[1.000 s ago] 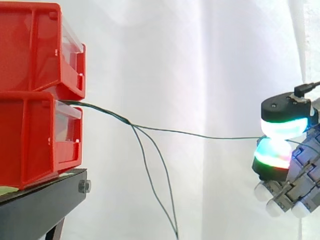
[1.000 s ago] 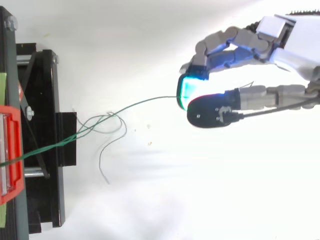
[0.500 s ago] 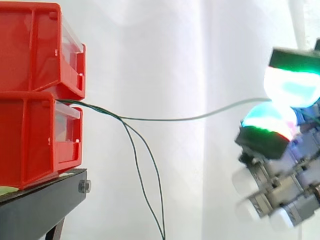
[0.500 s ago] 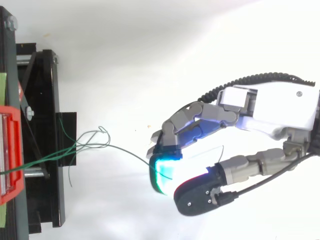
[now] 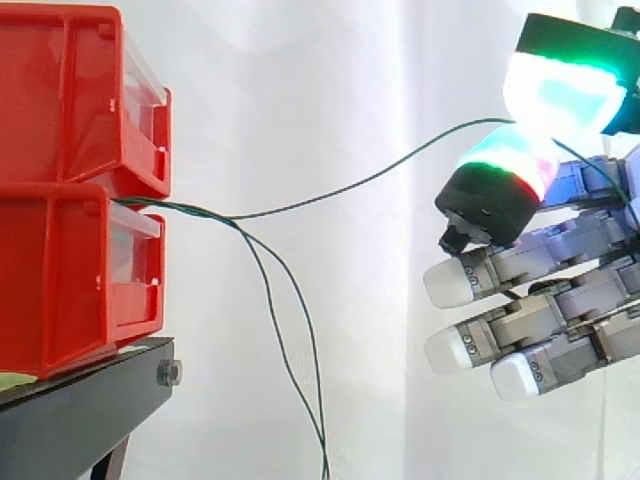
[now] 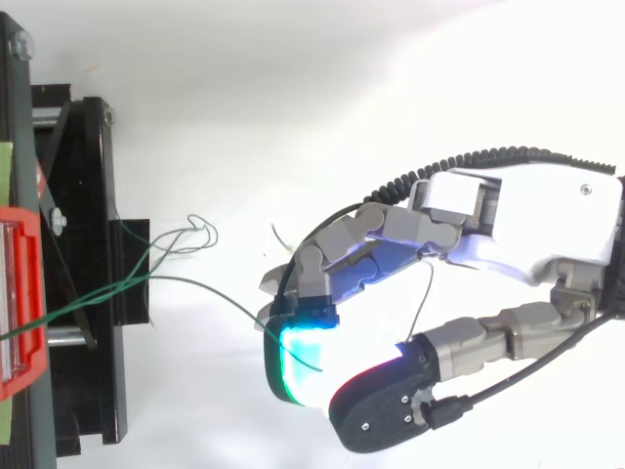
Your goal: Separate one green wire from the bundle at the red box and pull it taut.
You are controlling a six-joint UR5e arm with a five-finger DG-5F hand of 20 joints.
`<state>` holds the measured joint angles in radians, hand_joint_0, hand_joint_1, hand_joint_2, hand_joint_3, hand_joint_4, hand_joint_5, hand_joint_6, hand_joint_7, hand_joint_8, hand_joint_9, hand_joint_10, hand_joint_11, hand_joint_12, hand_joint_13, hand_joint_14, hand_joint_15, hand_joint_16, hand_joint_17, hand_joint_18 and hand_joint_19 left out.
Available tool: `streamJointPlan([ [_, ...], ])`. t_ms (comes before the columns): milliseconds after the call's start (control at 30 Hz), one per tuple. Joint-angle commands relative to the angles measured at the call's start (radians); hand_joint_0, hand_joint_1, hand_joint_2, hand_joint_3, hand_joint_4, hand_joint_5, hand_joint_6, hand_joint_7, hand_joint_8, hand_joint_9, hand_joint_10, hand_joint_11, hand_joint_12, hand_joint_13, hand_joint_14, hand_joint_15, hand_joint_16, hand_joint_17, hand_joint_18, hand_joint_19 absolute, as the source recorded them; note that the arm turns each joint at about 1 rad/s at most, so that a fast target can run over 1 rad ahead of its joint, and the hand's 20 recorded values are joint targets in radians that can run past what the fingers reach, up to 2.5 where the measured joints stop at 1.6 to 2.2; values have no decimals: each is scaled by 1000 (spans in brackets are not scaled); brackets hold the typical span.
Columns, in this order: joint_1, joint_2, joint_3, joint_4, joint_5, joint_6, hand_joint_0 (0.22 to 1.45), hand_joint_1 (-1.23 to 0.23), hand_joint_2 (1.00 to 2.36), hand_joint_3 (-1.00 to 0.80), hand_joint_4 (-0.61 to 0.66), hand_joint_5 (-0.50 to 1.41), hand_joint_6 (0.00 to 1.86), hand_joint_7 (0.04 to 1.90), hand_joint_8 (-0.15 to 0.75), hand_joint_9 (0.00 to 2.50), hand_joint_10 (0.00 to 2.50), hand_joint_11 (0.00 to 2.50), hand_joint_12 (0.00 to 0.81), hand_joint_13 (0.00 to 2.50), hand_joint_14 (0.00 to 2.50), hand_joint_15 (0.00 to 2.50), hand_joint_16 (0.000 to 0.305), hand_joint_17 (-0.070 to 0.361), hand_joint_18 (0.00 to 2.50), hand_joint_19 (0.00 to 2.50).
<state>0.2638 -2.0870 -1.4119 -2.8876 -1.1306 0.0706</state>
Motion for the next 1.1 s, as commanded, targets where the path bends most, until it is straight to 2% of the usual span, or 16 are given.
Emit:
streamJointPlan([
  [0,2,1,1,1,0,0,618,-746,1014,-158,-29,-94,846,1105,230,715,2,57,319,439,4,97,44,98,416,308],
  [1067,6,-1,1,-1,0,0,620,-743,1014,-160,-31,-95,851,1082,232,741,2,84,319,456,4,111,44,98,428,324],
])
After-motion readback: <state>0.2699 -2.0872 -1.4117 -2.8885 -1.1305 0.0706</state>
